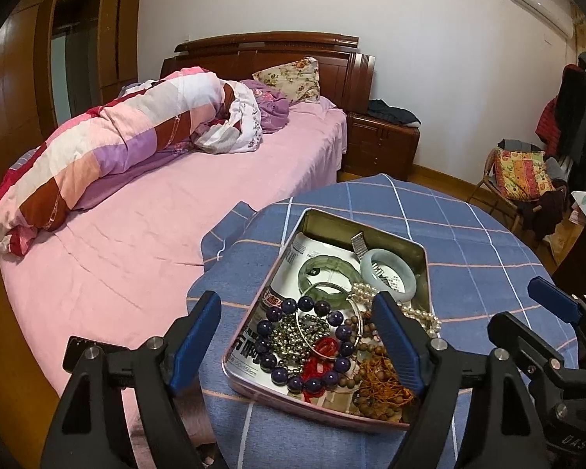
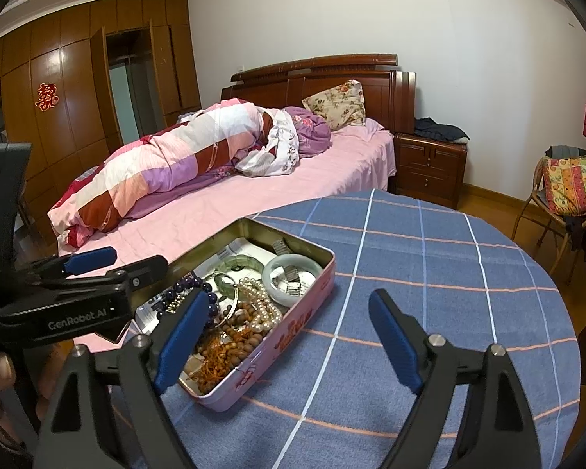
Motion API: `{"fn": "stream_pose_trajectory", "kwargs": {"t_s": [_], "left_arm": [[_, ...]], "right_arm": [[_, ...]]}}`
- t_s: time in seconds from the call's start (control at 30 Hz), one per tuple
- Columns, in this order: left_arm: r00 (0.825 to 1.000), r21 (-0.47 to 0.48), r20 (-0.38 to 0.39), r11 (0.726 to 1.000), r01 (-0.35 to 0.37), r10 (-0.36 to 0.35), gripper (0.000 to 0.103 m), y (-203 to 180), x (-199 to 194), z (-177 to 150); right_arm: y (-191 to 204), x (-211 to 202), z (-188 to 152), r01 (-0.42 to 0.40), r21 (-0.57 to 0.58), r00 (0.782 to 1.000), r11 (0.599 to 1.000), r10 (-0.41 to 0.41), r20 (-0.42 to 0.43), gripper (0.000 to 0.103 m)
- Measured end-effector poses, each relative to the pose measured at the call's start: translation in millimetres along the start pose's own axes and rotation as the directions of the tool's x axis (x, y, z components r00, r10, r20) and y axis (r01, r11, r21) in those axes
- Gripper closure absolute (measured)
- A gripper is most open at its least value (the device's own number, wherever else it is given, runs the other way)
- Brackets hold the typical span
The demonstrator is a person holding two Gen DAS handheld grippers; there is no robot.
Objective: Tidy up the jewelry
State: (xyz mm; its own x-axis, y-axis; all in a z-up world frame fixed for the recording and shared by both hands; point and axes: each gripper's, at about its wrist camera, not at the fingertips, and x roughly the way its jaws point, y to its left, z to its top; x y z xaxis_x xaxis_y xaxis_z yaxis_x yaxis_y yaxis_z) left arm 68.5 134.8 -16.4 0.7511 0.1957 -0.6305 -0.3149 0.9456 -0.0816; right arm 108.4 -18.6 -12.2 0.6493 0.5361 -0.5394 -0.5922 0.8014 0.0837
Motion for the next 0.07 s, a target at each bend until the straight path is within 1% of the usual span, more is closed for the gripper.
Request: {"fn": "stream_pose_trajectory", "kwargs": {"t_s": [0.07], "left_arm": [[1.000, 0.009, 0.007, 1.000, -0.002, 0.002, 0.023, -1.5, -1.4, 0.2]], "right_arm": [[-0.8, 1.3, -0.7, 0.002, 0.000, 1.000, 1.000, -0.002, -0.002, 0.016]]}}
